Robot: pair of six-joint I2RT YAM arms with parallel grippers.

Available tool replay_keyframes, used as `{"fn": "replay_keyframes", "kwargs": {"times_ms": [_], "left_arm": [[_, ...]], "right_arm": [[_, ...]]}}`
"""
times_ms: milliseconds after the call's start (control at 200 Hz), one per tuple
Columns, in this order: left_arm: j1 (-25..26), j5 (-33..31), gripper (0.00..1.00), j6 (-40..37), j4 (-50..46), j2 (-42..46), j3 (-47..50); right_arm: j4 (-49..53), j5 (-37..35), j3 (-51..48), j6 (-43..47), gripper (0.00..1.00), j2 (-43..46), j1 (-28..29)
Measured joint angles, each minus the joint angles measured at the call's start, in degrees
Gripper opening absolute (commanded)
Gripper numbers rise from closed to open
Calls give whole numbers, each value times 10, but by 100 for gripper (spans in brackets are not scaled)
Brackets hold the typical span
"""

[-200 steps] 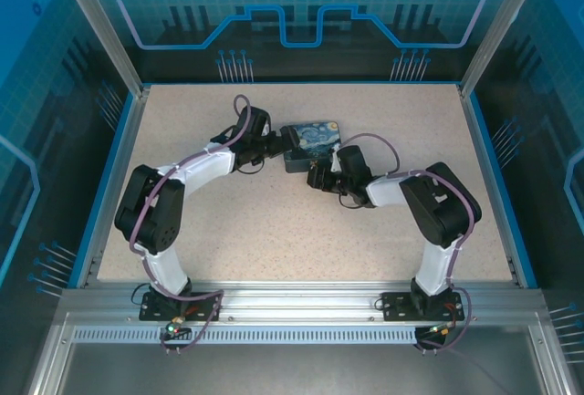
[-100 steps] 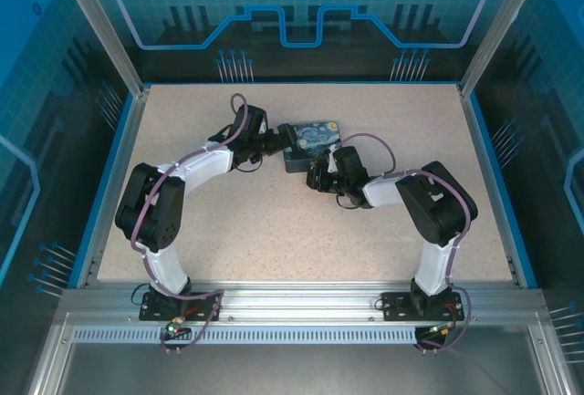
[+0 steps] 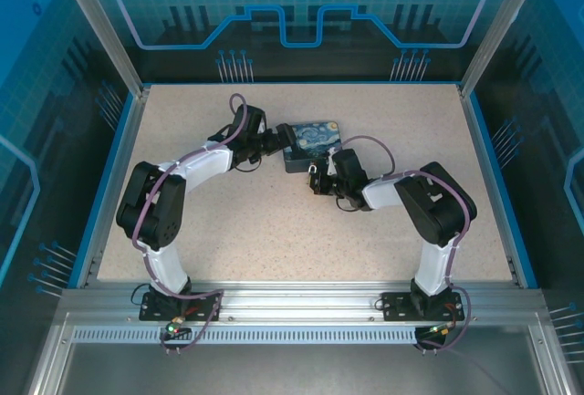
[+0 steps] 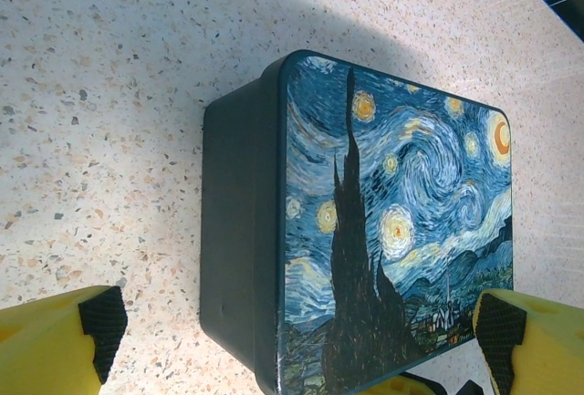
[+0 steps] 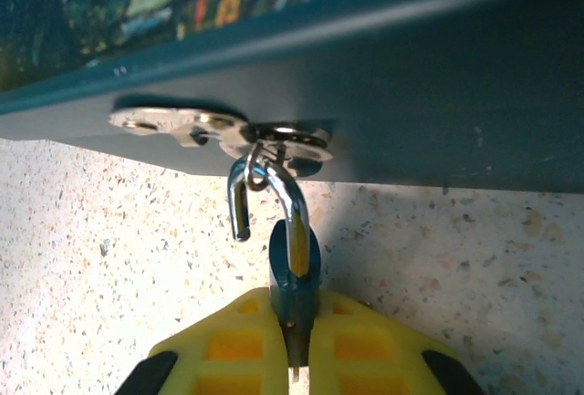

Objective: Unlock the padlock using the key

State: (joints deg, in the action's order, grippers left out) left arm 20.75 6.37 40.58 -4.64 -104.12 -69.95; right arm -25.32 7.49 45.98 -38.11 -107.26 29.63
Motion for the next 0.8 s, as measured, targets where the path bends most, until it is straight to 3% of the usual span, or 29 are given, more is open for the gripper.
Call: {"fn": "replay_keyframes", "kwargs": {"times_ms": [535, 800], "left_arm": [[3, 0, 99, -3, -14, 22, 0], [53, -41, 99, -33, -58, 35, 0]], "right_arm": [[66, 3, -65, 14, 0, 86, -15], [77, 15, -98, 10, 0, 119, -31]]}}
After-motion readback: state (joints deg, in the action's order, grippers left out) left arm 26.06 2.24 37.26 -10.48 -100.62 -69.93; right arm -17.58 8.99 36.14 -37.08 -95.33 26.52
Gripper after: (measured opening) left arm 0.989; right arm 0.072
